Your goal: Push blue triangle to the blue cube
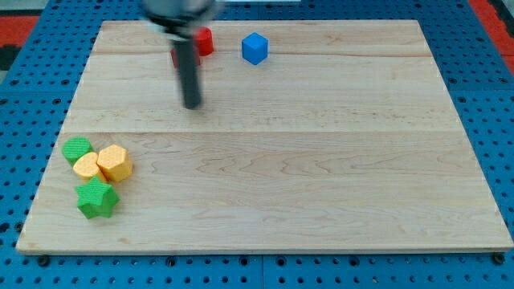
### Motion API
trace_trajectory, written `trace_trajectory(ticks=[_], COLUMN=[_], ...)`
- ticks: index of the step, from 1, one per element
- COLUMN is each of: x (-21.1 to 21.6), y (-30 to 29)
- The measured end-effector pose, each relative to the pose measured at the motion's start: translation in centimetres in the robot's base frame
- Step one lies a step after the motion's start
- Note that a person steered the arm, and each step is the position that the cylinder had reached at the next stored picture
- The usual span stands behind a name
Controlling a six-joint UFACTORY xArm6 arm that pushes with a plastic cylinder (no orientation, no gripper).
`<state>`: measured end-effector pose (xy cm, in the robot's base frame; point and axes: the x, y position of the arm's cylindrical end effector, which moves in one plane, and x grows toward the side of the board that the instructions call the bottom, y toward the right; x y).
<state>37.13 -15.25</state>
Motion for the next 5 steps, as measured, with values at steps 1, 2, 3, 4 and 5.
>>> trace_trajectory(ticks=[1,2,3,4,5], x=[-7.9,-15.3,-17.6,-17.4,-13.3], y=[-8.0,-4.3,2.6,6.1,6.6])
